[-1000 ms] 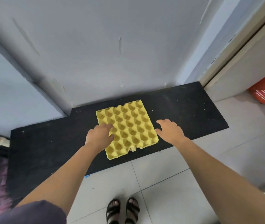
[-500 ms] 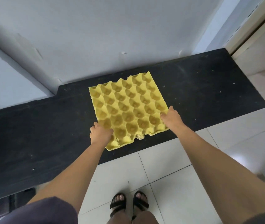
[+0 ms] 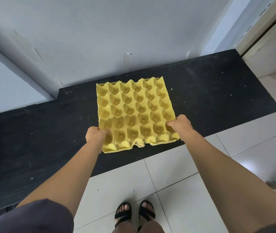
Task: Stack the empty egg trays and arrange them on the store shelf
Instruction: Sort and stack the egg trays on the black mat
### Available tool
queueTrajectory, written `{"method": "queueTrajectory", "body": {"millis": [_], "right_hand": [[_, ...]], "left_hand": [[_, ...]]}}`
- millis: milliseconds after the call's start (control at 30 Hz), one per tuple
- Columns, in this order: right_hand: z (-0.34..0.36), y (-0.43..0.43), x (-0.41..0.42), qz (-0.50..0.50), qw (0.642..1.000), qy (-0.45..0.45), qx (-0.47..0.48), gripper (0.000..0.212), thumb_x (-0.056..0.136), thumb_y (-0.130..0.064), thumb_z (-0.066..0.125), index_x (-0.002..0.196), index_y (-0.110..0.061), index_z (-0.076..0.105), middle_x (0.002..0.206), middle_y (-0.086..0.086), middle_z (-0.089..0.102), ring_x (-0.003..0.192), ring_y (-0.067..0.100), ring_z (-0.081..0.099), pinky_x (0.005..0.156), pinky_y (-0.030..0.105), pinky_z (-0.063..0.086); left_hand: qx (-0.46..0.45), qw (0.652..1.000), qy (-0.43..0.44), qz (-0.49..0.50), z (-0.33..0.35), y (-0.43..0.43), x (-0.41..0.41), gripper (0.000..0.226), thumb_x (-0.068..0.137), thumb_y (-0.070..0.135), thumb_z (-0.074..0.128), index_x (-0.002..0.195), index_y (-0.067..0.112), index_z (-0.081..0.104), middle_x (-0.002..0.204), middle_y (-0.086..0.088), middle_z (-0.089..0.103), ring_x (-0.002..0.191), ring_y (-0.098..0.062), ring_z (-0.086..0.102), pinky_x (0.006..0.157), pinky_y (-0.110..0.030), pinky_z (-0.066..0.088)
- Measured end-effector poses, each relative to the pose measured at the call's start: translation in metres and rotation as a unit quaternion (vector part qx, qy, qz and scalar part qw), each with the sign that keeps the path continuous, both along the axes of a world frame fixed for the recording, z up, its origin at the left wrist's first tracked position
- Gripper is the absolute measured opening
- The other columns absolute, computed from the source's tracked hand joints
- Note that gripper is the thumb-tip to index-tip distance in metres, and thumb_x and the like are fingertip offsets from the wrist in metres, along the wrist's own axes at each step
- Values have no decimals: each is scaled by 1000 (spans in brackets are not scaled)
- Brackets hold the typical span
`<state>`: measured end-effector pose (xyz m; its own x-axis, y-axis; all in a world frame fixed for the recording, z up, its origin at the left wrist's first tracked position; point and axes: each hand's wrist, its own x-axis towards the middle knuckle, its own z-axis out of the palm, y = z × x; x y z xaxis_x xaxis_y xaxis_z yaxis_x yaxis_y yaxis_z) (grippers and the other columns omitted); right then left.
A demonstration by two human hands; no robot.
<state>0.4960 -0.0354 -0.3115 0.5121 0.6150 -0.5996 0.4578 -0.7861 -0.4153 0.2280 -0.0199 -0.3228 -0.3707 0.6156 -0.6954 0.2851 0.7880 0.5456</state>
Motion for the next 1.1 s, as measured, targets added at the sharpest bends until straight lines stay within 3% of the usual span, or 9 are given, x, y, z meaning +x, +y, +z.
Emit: {"method": "queueTrajectory", "body": {"millis": [133,333,467,600,667,767,833,967,1100], "right_hand": [[1,4,-3,-16,1000,3,-13,16,87,-18,58,96,-11,47,106,9,52,85,25,52,70,35,46],[-3,6,-2,-55,997,45,-4,16,87,-13,57,97,-10,45,91,6,47,87,24,47,81,39,47],[-5,5,0,-94,991,90,16,28,87,-14,58,108,-10,41,100,5,47,90,23,47,75,37,42],[5,7,-1,-103,987,100,71,41,80,-15,56,119,-7,48,113,10,55,89,25,56,69,34,46],[15,6,-3,-91,988,93,84,38,77,-19,54,114,-11,53,115,10,55,87,26,58,71,36,49],[40,5,-6,-77,987,87,107,37,75,-24,54,110,-12,55,116,11,54,83,25,59,69,35,48],[66,5,-7,-62,988,73,121,38,78,-25,53,112,-10,54,116,10,52,80,23,57,69,36,48],[127,3,-12,-18,988,26,149,31,88,-24,48,115,-12,51,114,9,44,76,21,53,73,36,46],[203,-6,-20,12,981,-5,192,29,88,-27,47,112,-12,53,111,11,52,74,21,56,69,36,46]], "left_hand": [[9,999,19,-34,4,-7,1,12,83,7,56,93,1,56,80,-7,48,62,-18,42,51,-26,34],[10,1000,-13,-25,17,2,0,35,89,16,59,113,13,33,106,-7,42,95,-25,43,76,-38,41],[34,998,-38,-32,17,2,3,28,93,16,52,108,14,29,102,-6,42,94,-22,40,76,-36,37],[73,997,7,-14,19,-1,8,23,94,13,49,114,11,37,127,-10,36,97,-27,44,81,-36,40],[77,997,10,1,25,-2,9,23,93,11,49,113,10,37,124,-12,41,100,-28,47,82,-38,42],[100,995,-10,18,48,-2,13,23,94,17,50,105,12,30,105,-10,47,90,-24,45,75,-36,39],[121,992,-17,19,72,-1,15,30,94,25,52,111,11,32,102,-8,46,89,-25,46,75,-35,39],[144,990,7,-8,131,-1,12,60,82,40,67,121,5,37,114,-10,52,100,-31,56,86,-46,49],[168,981,53,-77,205,-8,4,75,77,38,74,132,3,36,129,-15,39,113,-35,49,91,-47,46]]}}
